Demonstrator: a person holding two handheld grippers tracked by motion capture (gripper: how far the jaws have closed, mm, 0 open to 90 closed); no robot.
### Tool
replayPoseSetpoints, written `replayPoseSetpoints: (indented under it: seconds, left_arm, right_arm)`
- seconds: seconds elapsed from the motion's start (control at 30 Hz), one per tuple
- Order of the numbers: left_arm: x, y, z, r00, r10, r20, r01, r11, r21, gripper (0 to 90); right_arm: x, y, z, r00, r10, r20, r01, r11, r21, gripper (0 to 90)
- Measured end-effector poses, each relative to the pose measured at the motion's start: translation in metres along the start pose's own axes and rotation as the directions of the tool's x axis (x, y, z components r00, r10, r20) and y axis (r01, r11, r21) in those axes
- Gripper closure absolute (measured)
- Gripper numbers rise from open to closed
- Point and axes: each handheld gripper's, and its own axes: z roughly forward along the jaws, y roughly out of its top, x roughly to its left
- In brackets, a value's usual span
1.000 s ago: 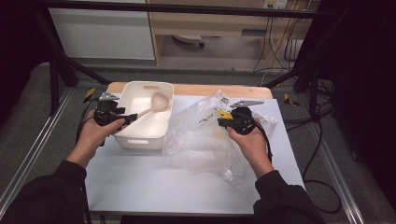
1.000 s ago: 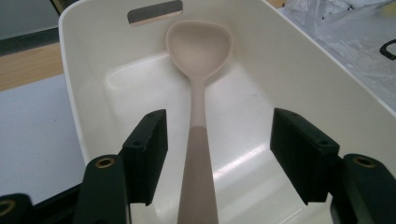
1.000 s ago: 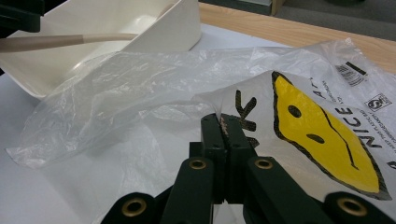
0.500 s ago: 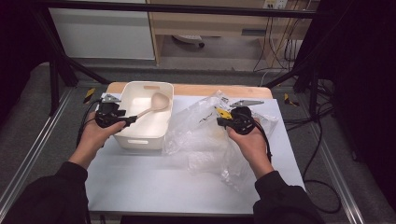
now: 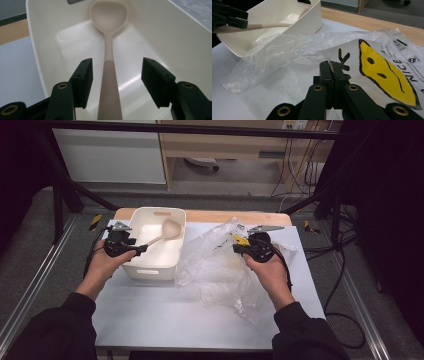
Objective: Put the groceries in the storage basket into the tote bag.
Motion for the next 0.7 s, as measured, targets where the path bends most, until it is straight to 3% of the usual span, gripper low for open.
replayPoseSetpoints:
  seconds: [0.7]
  left_arm:
    - [0.0071,-0.006,0.0049,0.9999,0.009,-0.006,-0.008,0.9993,0.038,48.6]
  right_arm:
    - [-0.0012,-0.0011,0.0009,1.0,-0.002,-0.002,0.002,1.0,0.016,90.0]
